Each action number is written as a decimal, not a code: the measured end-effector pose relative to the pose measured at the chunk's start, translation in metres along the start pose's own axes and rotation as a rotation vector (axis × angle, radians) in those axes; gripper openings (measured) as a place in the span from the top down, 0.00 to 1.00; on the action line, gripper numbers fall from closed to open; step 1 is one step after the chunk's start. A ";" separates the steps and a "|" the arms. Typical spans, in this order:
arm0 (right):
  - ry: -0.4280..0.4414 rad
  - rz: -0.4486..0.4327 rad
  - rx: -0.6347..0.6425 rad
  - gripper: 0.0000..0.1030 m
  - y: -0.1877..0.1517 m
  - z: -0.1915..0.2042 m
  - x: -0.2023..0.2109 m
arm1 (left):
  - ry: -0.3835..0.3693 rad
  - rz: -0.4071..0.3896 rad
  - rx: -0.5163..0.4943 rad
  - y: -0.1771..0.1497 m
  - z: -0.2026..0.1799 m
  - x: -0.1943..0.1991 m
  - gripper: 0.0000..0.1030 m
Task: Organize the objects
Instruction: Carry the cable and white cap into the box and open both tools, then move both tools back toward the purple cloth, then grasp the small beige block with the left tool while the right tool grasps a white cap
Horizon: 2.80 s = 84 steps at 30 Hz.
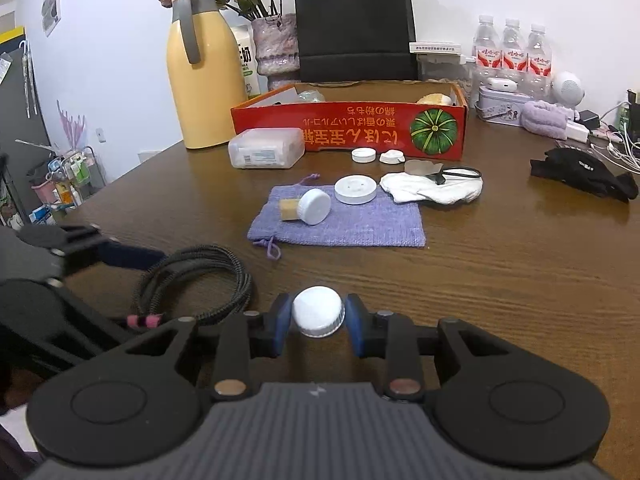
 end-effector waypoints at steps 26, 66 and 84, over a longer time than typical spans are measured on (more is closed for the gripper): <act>0.119 -0.073 -0.130 0.71 0.285 -0.098 -0.159 | 0.153 0.074 0.165 0.252 0.159 -0.199 0.14; 0.011 0.028 -0.080 0.00 -0.005 -0.011 0.067 | -0.049 -0.101 0.092 0.022 0.005 0.085 0.03; 0.060 -0.084 -0.090 0.46 0.062 -0.024 0.007 | -0.042 -0.096 -0.060 0.070 0.027 -0.026 0.51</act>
Point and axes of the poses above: each gripper's, at about its wrist camera, not at the fingertips, and x roughly against the way its jaws point, z to its left, y to its top, the point moved 9 cm from there along -x, roughly the way its jaws point, and after that the axes turned 2 degrees about y, right-handed, at the moved point
